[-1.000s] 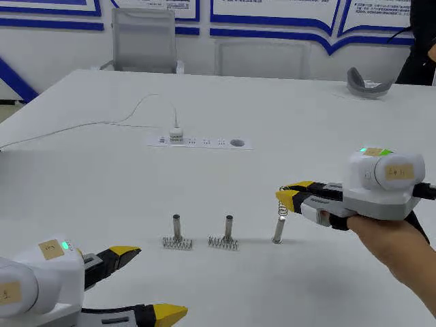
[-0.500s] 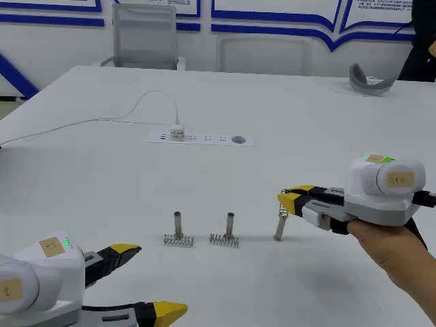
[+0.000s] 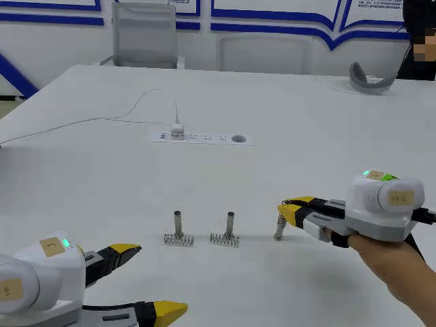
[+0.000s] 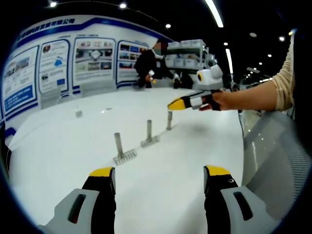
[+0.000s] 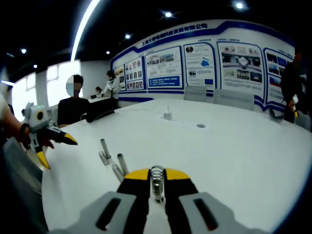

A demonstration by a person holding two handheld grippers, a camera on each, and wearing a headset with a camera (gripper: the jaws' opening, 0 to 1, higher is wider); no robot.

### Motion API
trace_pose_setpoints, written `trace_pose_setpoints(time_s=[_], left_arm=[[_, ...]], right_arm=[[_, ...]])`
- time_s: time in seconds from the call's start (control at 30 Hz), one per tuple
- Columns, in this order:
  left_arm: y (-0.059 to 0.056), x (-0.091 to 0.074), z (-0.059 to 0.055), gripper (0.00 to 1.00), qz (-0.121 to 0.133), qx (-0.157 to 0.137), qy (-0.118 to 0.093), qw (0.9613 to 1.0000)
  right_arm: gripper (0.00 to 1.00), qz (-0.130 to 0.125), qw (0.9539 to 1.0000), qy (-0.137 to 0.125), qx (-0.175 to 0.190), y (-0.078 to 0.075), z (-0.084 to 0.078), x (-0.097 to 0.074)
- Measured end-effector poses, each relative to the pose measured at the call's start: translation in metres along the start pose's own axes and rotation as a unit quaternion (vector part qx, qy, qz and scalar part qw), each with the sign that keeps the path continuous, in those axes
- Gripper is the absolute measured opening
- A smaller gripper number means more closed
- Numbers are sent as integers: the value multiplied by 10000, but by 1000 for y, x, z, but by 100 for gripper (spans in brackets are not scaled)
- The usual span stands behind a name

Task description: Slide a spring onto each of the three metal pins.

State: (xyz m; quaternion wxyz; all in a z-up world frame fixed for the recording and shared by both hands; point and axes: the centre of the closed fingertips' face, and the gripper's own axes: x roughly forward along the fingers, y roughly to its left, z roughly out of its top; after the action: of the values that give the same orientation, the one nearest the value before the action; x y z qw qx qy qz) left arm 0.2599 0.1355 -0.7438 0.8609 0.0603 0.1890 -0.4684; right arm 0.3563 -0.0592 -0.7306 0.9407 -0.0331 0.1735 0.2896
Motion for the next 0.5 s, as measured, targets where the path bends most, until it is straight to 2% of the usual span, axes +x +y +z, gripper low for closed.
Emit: trace_pose_setpoints(time_s=[0.5], left_arm=[[0, -1, -2, 75, 17, -32, 21, 10000]], right_arm=[[12, 27, 9995, 303, -51, 2, -16, 7]])
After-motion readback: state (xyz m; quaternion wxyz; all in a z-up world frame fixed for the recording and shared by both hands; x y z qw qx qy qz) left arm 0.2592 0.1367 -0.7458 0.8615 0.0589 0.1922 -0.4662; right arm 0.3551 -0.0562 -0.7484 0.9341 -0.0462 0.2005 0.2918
